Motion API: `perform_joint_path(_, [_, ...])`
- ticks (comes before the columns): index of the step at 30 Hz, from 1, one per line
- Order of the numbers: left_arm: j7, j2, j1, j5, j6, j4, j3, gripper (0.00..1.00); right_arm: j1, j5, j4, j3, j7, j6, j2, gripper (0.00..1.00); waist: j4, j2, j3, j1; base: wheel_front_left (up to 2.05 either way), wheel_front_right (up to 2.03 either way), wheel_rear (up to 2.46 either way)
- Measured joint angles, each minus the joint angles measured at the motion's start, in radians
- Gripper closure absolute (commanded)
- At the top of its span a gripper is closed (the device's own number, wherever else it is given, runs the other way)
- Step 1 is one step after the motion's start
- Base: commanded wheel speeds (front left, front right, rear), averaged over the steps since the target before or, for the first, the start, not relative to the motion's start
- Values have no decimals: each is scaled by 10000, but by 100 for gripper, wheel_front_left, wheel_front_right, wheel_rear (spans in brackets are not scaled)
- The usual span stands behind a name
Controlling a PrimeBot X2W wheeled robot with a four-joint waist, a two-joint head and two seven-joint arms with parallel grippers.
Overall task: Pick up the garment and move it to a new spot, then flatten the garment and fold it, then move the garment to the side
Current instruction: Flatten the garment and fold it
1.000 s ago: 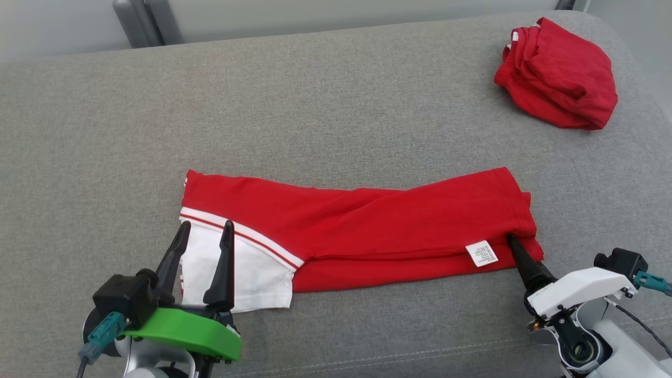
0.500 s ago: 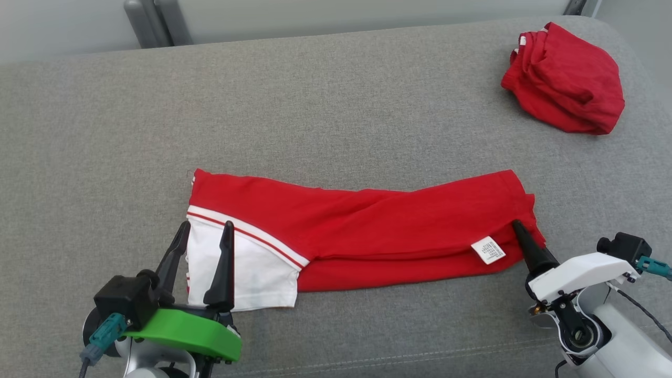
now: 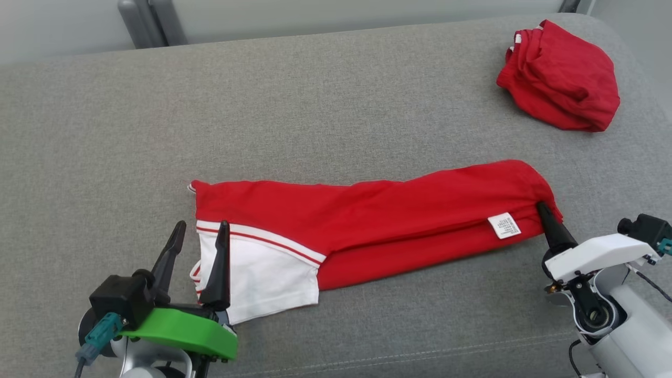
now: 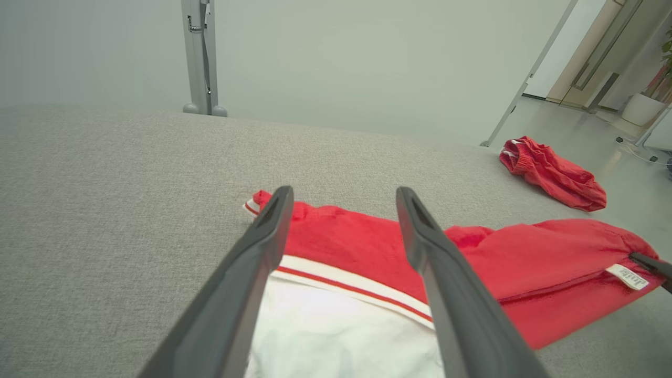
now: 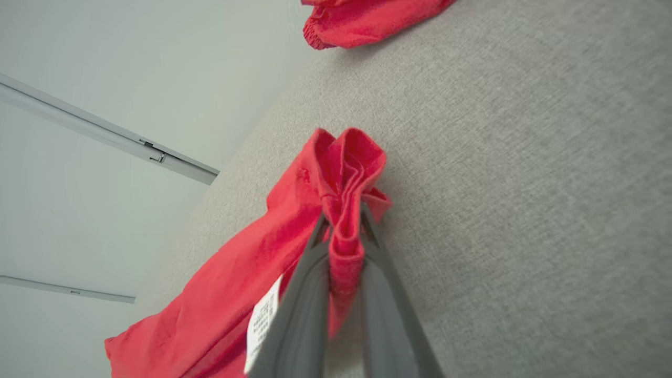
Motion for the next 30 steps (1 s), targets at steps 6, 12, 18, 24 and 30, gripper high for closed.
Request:
perform_joint_path(6, [-6,48,0,2,0,-92,61,0,-316,-69,4,-347,-84,56,-562,100,-242,0,41,0,0,0,0])
perform_joint_path(12, [6,48,-3,6,2,-161,-50,0,-616,-84,71,-763,-102,56,-1264,100,-463,0,104,0,0,0,0])
perform_joint_path(18, [10,38,-18,90,0,-213,-167,0,-792,-142,176,-915,-102,56,-1774,100,-560,0,162,0,0,0,0])
perform_joint_path(24, [10,-12,-35,105,0,-221,-268,0,-1166,-286,0,-828,-81,56,-1871,100,-586,0,193,0,0,0,0])
perform_joint_path(30, [8,-81,-179,105,0,-207,-311,0,-1468,-773,-527,-380,31,56,-1894,100,-556,0,180,0,0,0,0])
